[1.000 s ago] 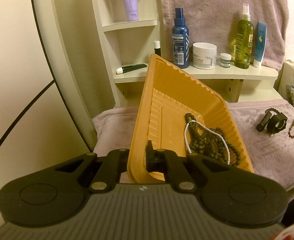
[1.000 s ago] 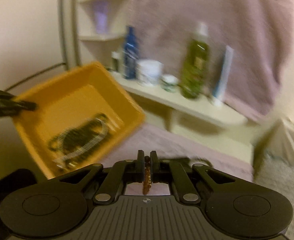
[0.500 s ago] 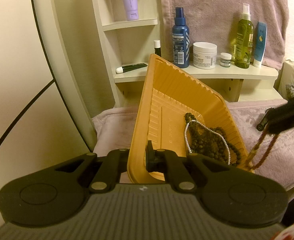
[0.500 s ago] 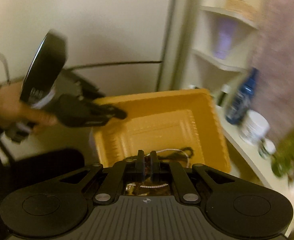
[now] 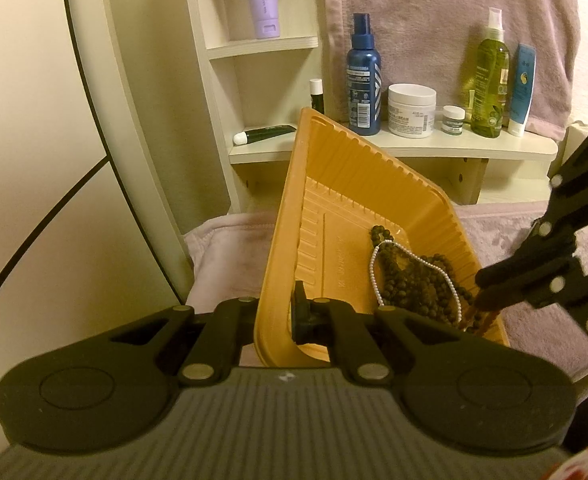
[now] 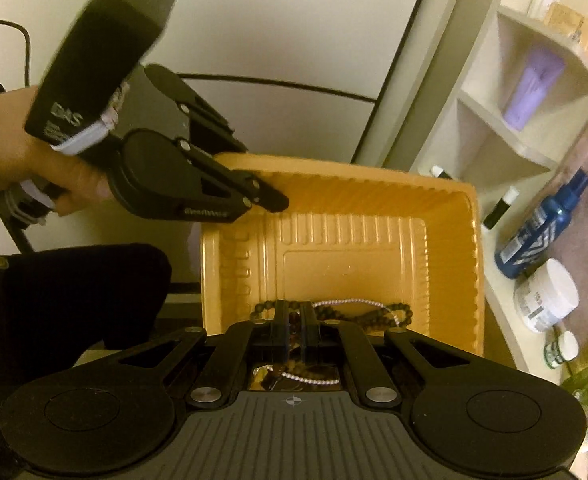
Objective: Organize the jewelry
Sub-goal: 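Carry the brown bracelet into the tray and open the right gripper, then return the right gripper to the black watch on the bed, then pinch a small clear pendant beside the black watch with the right gripper, then carry the pendant over the orange tray and open the right gripper, then move the right gripper back to the black watch and grasp its strap, then lift the black watch with the right gripper and carry it over the tray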
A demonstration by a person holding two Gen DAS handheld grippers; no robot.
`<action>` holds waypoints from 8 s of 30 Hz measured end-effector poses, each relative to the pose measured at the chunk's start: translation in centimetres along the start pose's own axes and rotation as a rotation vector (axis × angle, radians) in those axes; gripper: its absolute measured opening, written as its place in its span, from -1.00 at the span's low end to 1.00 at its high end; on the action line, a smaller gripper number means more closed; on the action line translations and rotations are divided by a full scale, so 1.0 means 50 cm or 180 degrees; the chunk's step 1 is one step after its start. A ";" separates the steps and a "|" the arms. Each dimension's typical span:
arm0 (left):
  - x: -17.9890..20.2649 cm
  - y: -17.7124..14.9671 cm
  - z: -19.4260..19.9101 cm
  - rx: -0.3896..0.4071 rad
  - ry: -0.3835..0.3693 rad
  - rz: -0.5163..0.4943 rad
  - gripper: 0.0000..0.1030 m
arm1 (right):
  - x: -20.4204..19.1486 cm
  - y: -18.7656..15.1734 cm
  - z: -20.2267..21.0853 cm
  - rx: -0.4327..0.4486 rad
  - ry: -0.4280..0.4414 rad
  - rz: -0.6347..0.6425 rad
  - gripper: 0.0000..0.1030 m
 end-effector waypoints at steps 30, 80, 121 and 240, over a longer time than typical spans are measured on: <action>0.000 0.000 0.000 0.0012 0.0007 0.0006 -0.90 | 0.196 -0.235 0.190 0.0829 -0.1457 -0.2250 -0.33; 0.002 -0.001 0.004 0.0001 0.0005 -0.0021 -0.90 | 0.214 -0.323 -0.034 0.0437 -0.1849 -0.2792 -0.86; 0.002 0.001 0.005 0.0002 -0.0014 -0.0026 -0.90 | 0.064 -0.095 0.029 0.0405 0.0104 -0.0612 -0.86; -0.003 0.002 0.011 0.0019 -0.0030 -0.0010 -0.89 | 0.170 -0.290 0.134 0.0388 -0.1977 -0.1438 -0.96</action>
Point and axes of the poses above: each gripper's, at about its wrist camera, not at the fingertips, and z roughly against the way its jaws point, x to its right, y to its top, the point moved 1 cm from there along -z, roughly the way its jaws point, and after that the axes turned 14 degrees about -z, right-handed, at the moved point
